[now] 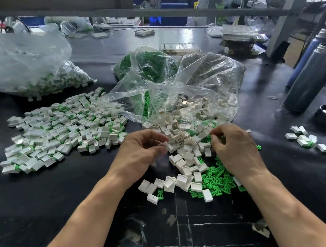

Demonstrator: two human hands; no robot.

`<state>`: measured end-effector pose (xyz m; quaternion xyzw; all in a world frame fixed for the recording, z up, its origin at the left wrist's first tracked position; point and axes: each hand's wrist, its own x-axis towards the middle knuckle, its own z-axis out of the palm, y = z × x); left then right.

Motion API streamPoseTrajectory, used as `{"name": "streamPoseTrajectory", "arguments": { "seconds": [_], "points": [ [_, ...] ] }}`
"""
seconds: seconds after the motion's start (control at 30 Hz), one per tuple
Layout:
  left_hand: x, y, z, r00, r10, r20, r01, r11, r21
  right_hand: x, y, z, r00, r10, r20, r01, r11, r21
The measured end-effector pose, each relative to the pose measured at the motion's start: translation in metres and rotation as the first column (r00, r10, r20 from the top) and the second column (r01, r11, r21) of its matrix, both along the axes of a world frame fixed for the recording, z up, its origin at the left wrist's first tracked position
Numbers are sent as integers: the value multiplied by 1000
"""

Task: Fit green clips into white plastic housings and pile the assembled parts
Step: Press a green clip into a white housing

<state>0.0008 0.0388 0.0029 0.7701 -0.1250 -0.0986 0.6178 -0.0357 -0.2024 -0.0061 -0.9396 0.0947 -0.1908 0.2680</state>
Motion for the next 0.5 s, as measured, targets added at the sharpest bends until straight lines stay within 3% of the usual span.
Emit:
{"name": "streamPoseTrajectory", "arguments": {
  "seconds": [0.1, 0.23, 0.5],
  "points": [
    [0, -1, -1, 1000, -12, 13, 13, 996, -83, -4, 6, 4, 997, 34, 75, -50, 971, 232],
    [-1, -6, -3, 1000, -21, 13, 22, 991, -132, -7, 20, 4, 980, 175, 93, -197, 806, 558],
    [-7, -16, -4, 1000, -12, 7, 13, 969, -247, -10, 42, 5, 947, 270, 175, -312, 634, 707]
  ]
}}
